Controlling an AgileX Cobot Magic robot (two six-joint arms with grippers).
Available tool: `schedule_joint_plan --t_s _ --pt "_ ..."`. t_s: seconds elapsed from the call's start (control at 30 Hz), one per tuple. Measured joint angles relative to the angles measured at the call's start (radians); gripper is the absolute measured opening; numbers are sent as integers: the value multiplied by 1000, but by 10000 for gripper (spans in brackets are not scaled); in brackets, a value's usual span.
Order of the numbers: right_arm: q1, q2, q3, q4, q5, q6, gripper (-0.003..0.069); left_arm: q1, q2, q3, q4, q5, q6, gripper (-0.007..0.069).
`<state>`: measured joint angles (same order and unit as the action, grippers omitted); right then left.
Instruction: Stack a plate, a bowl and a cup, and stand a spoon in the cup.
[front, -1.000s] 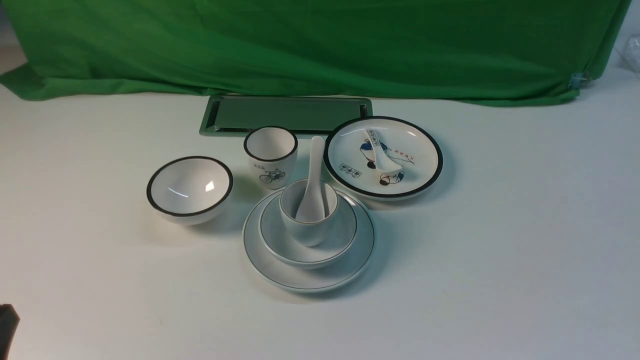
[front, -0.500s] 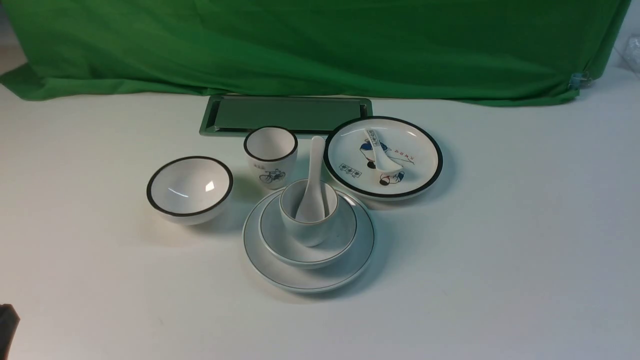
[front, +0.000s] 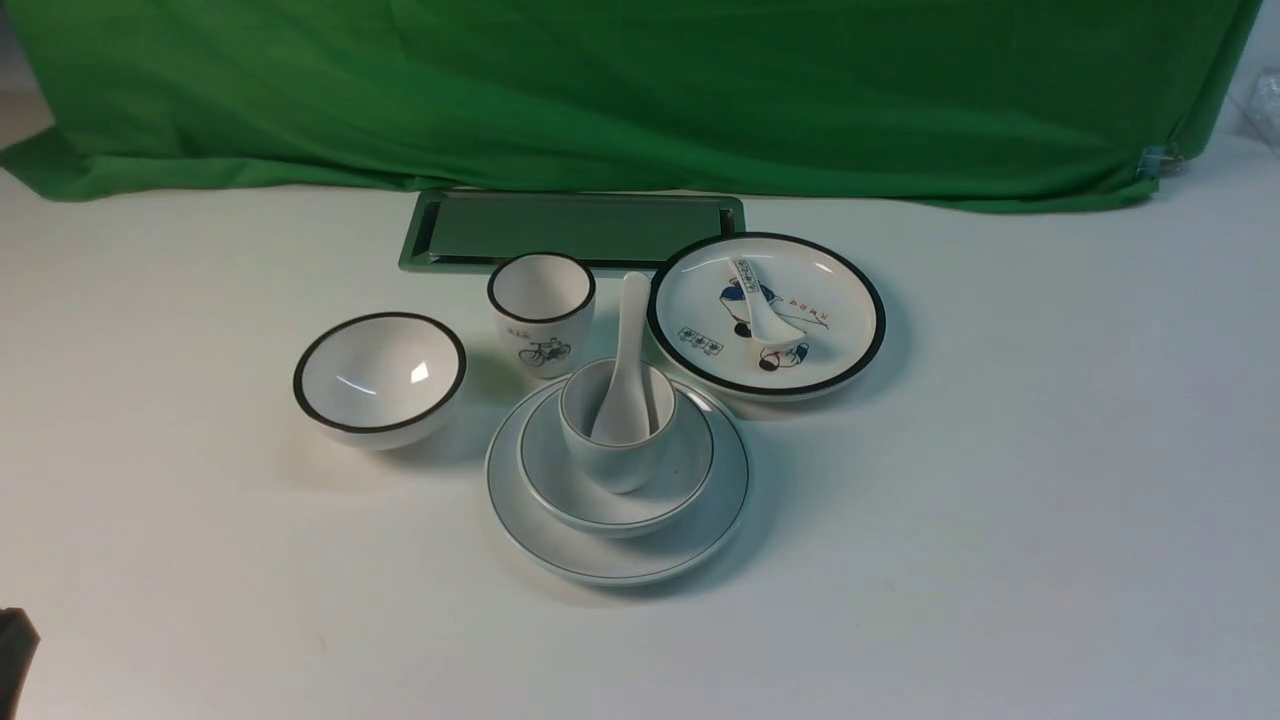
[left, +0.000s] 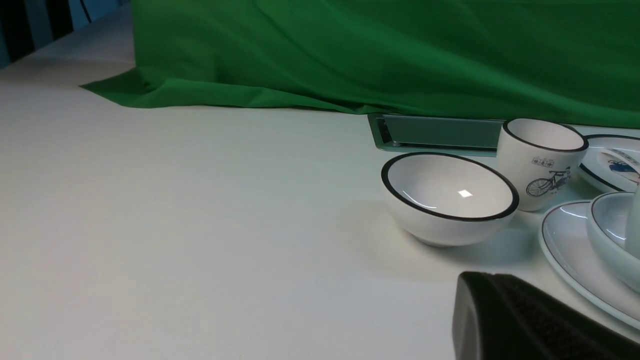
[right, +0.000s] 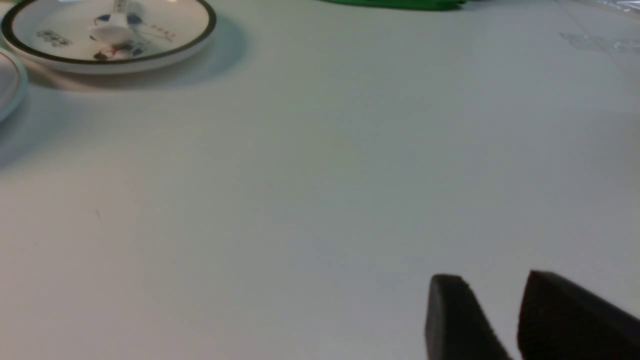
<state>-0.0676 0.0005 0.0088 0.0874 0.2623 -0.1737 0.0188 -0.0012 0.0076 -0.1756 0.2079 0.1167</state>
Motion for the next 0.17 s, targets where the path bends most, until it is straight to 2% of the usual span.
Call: schedule_joint_plan --t_s 0.17 --pt "0 0 0 0 0 0 238 0 0 0 0 0 0 3"
